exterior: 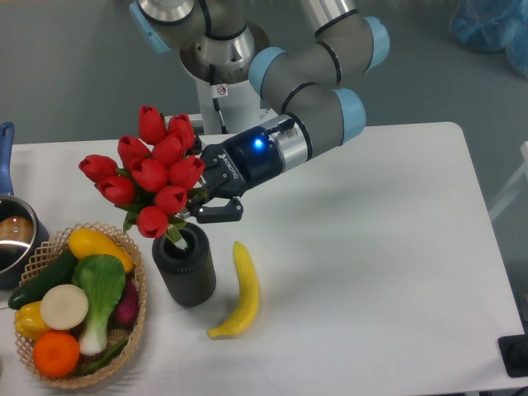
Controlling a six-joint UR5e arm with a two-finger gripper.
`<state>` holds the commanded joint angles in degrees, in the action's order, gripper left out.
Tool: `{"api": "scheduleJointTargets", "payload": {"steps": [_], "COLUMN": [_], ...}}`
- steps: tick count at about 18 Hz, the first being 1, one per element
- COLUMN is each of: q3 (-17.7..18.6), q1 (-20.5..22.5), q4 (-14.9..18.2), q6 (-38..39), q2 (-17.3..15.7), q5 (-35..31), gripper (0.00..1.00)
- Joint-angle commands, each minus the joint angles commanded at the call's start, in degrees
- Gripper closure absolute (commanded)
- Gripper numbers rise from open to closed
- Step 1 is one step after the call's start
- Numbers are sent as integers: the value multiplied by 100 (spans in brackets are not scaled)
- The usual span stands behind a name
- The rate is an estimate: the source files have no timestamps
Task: Insert the flowers into the vase
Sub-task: 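Push the tulips further down into the vase, adjusting the grip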
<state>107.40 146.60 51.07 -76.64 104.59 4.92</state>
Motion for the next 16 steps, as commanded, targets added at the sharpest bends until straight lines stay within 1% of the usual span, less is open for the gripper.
{"api": "scheduleJointTargets", "payload": {"steps": [6,9,16], "q3": [53,61,61], "q1": [0,0,-9], "q4": [-18,-26,-35], "q6": [-26,-53,-53], "q2": [61,97,158], "q5": [-17,-316,-378], "gripper": [59,59,59]}}
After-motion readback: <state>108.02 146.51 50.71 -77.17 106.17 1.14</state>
